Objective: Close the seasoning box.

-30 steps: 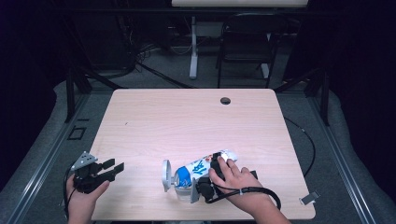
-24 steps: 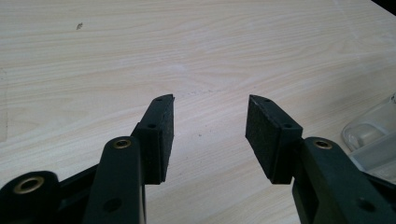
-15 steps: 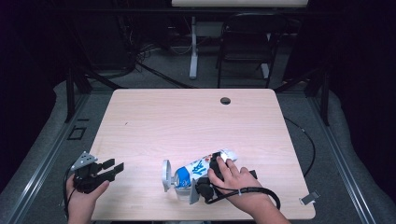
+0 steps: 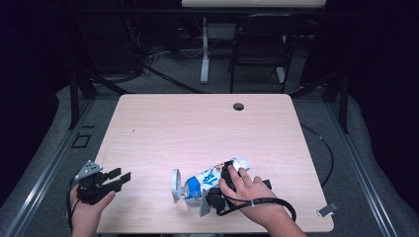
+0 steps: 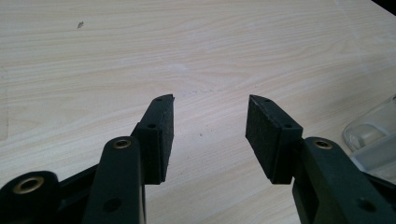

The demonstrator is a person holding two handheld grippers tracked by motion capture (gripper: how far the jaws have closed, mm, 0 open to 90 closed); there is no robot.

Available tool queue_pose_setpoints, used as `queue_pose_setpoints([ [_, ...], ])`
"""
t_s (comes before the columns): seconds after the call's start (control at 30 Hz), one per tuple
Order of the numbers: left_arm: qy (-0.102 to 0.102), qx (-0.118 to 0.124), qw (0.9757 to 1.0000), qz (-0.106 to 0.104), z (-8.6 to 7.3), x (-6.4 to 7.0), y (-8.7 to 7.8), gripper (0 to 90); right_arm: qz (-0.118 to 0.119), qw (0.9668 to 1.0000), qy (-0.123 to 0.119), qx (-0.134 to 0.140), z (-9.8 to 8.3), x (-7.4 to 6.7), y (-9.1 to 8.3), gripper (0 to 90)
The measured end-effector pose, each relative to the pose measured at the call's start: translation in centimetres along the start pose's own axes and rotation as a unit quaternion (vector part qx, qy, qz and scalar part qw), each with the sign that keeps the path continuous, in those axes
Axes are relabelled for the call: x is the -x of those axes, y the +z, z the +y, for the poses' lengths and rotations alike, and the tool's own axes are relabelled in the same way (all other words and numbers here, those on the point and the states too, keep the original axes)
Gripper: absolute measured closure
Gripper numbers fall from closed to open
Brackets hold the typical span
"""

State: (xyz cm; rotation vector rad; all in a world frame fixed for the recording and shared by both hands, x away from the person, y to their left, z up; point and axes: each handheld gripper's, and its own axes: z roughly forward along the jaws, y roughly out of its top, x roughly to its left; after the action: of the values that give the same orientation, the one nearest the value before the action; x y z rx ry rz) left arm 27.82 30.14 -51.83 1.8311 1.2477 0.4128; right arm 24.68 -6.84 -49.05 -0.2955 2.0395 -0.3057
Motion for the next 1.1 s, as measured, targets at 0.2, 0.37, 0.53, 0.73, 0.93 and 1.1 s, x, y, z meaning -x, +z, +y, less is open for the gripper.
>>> queue_pose_setpoints([
  [0.2,-0.003,0.001,1.0000,0.000,-0.04,-0.06,-0.01,52.0,0.000,1.0000,-0.003,0.000,0.01,0.14,-0.11,48.5],
  [0.37,-0.003,0.001,1.0000,0.000,-0.03,-0.08,-0.03,52.0,0.000,1.0000,-0.003,0.001,0.02,0.22,-0.15,49.4],
  [0.53,-0.003,0.001,1.0000,0.001,-0.05,-0.12,0.00,52.0,-0.002,1.0000,-0.004,0.004,0.00,0.16,-0.13,49.9],
  [0.73,-0.003,-0.001,1.0000,0.001,-0.07,-0.19,0.00,52.0,-0.004,1.0000,-0.004,0.006,0.00,0.11,-0.08,50.2],
  [0.93,-0.003,-0.001,1.0000,0.002,-0.08,-0.21,0.00,52.0,-0.005,1.0000,-0.005,0.006,-0.01,0.08,-0.10,50.3],
  [1.1,-0.004,-0.002,1.0000,0.001,-0.09,-0.24,0.00,52.0,-0.007,0.9999,-0.009,0.001,0.03,0.07,-0.18,50.4],
])
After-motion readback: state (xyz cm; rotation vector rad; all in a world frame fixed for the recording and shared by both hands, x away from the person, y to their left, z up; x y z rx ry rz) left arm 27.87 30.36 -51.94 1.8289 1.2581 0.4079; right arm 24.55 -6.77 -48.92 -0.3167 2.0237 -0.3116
